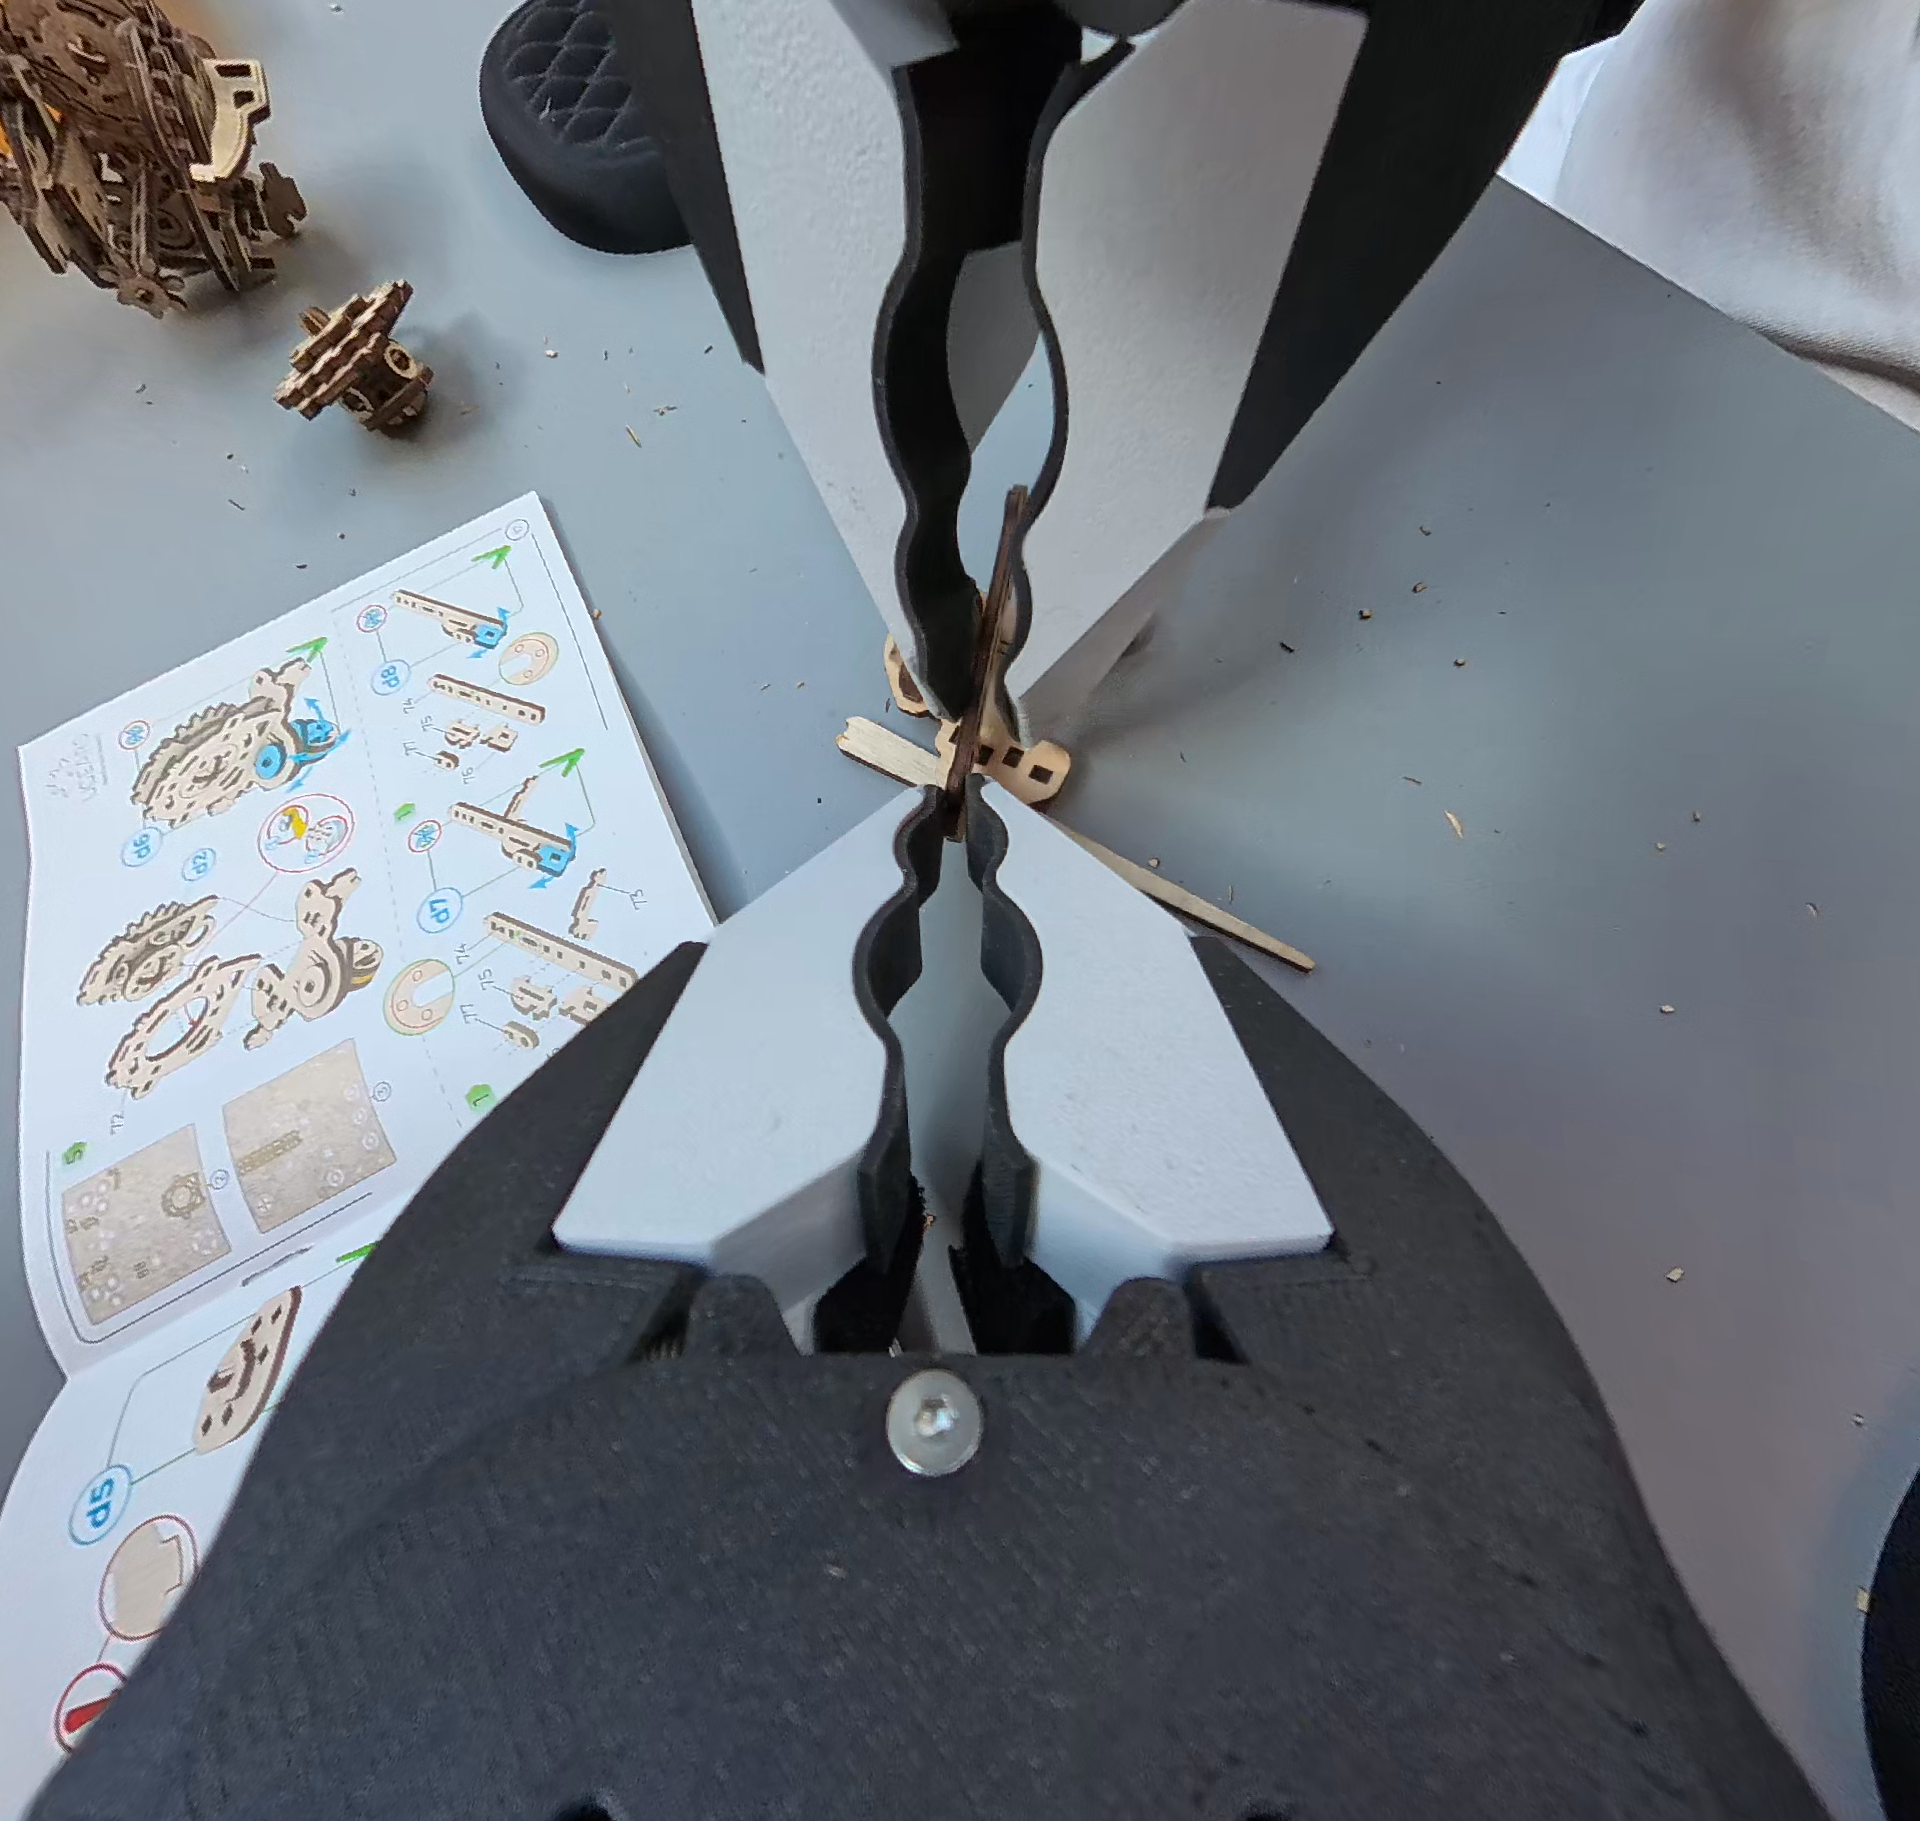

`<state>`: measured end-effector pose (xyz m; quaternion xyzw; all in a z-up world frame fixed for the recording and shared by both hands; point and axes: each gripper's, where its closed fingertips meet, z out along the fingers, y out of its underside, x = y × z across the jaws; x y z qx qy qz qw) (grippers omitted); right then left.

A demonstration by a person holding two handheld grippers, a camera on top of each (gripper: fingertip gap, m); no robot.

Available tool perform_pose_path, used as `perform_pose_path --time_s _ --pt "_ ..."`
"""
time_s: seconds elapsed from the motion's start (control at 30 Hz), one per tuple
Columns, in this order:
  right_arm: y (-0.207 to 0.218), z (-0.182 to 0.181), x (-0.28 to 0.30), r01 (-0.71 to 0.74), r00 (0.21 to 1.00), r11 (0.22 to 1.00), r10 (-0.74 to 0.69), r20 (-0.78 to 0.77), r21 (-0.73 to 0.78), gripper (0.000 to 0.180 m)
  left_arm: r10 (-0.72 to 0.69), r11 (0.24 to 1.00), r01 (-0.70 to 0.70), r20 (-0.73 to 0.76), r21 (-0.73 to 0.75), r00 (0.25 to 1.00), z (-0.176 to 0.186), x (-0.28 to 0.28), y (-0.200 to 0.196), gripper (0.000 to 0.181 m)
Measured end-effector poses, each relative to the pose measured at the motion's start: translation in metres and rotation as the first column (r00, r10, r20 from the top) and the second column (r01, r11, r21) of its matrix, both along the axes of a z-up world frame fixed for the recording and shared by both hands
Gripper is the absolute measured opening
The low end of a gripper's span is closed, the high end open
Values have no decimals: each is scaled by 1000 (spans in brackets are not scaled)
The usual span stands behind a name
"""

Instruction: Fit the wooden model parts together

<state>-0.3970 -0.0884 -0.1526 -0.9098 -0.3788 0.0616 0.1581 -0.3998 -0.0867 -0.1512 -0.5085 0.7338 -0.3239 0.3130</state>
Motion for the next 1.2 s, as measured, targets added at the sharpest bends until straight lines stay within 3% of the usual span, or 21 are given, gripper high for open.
perform_pose_path --time_s 0.43,0.87,1.2 --pt "-1 -2 0 15 1000 999 -16 -26 -43 2 5 1000 -5 -4 0 1000 -1 1 0 3" --pt "-1 -3 1 -64 998 994 63 -18 -88 2 17 1000 -17 -1 2 1000 -1 1 1 4" --pt "-1 -4 2 -89 996 996 89 20 -10 2 28 999 -28 -1 28 1000 -1 0 2 3"
